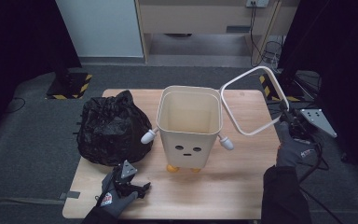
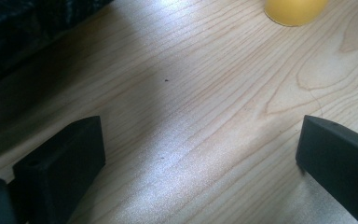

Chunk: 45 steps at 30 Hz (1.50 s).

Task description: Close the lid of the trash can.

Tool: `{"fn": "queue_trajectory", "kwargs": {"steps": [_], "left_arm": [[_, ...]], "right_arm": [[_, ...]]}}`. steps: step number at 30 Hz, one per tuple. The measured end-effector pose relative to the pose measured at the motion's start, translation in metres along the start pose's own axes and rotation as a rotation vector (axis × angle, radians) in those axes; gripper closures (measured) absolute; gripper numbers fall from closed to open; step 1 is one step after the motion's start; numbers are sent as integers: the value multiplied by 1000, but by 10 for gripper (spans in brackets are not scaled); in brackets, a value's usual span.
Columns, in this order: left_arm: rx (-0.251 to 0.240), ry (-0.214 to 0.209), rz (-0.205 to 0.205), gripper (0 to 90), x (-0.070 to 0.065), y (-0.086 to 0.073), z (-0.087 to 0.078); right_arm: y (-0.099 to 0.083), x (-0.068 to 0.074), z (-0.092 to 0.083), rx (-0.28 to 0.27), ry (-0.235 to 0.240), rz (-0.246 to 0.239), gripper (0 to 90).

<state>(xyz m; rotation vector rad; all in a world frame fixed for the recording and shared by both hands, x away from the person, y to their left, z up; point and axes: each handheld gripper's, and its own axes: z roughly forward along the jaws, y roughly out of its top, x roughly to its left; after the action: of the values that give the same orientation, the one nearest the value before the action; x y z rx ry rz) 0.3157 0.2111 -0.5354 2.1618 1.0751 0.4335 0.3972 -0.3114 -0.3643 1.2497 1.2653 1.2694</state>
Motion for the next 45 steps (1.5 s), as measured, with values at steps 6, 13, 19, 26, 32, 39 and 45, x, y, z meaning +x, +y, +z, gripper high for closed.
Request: {"fn": "queue_trajectory", "kwargs": {"steps": [6, 13, 19, 26, 32, 39, 45], "left_arm": [[-1, 1, 0, 2, 0, 0, 0], [0, 0, 0, 2, 0, 0, 0], [1, 0, 0, 2, 0, 0, 0], [-2, 0, -1, 2, 0, 0, 0], [-2, 0, -1, 2, 0, 0, 0], [1, 0, 0, 2, 0, 0, 0], [-1, 0, -1, 2, 0, 0, 0]], "right_arm": [[10, 2, 1, -17, 2, -8, 790], [21, 3, -1, -39, 8, -20, 788], [29, 3, -3, -54, 15, -14, 788], [43, 3, -7, -85, 47, -15, 790], [55, 10, -9, -110, 82, -20, 791], [70, 20, -9, -131, 154, -31, 793], [80, 29, -8, -137, 217, -43, 792]]}}
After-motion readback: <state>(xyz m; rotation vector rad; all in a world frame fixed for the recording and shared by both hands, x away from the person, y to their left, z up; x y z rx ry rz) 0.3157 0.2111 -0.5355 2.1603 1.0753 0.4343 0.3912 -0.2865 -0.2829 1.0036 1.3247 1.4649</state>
